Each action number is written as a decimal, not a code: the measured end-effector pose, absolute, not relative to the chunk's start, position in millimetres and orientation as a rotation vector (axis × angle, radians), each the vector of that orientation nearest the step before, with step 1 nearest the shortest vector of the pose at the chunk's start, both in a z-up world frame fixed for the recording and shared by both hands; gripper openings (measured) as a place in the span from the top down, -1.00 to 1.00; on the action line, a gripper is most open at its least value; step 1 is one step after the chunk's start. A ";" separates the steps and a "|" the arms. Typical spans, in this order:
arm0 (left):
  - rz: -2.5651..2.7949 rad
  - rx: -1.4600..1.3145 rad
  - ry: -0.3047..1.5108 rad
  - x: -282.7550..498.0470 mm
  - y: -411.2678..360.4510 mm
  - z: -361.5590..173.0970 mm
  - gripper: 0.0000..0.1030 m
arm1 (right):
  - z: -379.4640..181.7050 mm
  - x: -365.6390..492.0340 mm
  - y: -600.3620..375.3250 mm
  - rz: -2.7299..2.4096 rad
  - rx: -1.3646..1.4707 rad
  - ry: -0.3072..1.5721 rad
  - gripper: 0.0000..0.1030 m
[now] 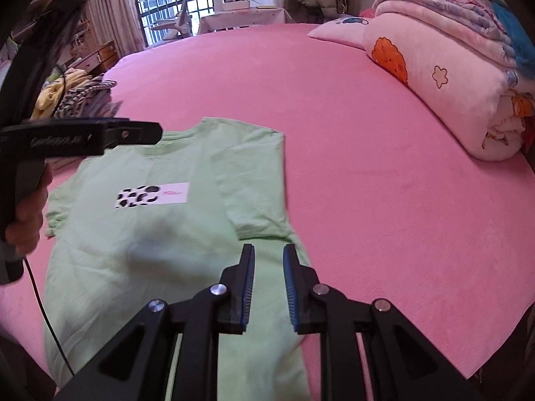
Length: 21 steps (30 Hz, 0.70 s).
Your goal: Fold small clothes
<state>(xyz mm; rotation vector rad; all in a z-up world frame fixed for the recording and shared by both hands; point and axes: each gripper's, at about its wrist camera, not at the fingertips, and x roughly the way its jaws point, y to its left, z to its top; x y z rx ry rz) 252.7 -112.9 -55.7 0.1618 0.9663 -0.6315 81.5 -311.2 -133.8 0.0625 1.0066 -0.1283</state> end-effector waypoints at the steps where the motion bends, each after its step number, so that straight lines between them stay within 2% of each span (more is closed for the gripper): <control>1: -0.612 0.153 0.961 253.3 -99.6 -51.8 -0.33 | -131.0 77.8 -309.6 -0.119 0.068 1.002 0.67; 10: -0.302 0.010 0.907 202.8 -0.1 -38.2 -0.34 | -83.9 76.9 -242.7 -0.015 -0.063 0.936 0.64; 14: -0.183 -0.062 0.907 197.7 59.1 -45.9 -0.34 | -64.6 93.6 -204.2 0.055 -0.091 0.891 0.42; 21: 0.057 -0.146 0.896 195.8 166.0 -75.8 -0.34 | -61.2 137.3 -126.9 0.171 -0.119 0.869 0.42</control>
